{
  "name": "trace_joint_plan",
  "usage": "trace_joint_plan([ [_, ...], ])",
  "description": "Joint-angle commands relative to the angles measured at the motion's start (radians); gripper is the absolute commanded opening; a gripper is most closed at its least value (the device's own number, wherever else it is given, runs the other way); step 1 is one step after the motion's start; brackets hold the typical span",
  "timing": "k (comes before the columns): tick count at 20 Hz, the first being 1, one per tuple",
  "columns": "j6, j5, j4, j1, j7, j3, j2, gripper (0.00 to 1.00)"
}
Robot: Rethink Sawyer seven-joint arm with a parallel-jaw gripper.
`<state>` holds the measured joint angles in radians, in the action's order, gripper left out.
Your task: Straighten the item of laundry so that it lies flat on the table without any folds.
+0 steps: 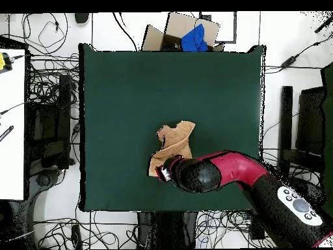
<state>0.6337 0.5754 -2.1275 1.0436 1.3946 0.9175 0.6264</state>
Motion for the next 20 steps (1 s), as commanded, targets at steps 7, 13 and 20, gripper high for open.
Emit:
trace_joint_plan([
  [7, 0.009, 0.034, 0.038, -0.018, -0.089, 0.019, -0.038, 1.0],
  [13, -0.06, 0.125, 0.033, -0.024, -0.09, -0.016, -0.091, 1.0],
  [20, -0.104, 0.237, 0.062, -0.033, -0.076, -0.063, -0.18, 1.0],
])
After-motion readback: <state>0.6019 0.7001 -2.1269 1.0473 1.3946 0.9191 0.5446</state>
